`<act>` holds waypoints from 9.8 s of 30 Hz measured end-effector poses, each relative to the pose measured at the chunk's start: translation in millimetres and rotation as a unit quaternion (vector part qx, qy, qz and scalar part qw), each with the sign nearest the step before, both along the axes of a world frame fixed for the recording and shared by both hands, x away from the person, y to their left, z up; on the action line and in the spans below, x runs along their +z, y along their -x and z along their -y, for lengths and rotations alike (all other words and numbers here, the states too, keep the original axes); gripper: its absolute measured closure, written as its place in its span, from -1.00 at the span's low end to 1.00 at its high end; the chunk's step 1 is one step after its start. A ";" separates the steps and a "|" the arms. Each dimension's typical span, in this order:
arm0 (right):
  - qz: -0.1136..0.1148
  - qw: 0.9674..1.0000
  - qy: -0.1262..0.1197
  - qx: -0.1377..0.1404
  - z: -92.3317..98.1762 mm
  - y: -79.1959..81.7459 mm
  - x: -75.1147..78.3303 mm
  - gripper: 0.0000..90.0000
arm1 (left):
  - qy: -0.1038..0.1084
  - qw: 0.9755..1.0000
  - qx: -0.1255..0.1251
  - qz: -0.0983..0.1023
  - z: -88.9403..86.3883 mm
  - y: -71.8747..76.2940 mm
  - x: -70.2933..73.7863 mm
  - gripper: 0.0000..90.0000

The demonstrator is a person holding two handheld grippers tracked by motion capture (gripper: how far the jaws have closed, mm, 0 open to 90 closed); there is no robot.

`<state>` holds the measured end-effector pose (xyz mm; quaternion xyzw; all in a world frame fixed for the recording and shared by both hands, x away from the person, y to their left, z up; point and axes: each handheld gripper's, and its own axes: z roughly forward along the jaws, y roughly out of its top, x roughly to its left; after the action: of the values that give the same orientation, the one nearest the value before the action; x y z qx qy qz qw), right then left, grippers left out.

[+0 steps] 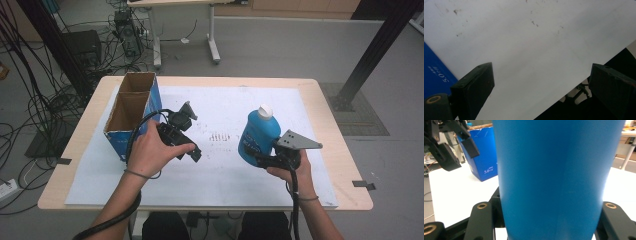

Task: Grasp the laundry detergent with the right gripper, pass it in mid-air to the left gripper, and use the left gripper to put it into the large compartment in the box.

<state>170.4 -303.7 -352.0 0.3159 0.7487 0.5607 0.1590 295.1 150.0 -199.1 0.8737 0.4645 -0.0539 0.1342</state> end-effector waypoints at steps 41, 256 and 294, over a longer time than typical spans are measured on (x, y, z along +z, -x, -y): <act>0.001 0.998 -0.015 0.068 12.9 -21.1 9.6 -0.07 | 0.015 0.936 -0.352 0.026 22.3 -23.8 128.7 -0.82; 0.000 0.943 0.018 0.331 -45.3 -97.2 30.4 -0.07 | -0.079 0.897 -0.434 0.017 127.8 -7.6 128.7 -0.83; 0.002 0.942 0.017 0.334 -47.3 -98.3 31.5 -0.07 | -0.083 0.896 -0.436 0.013 132.2 -9.1 125.1 -0.70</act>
<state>268.7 -256.4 -320.5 0.0441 0.8203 0.5693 -0.0307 304.3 17.8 -74.0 0.9972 0.0378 -0.0570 0.0302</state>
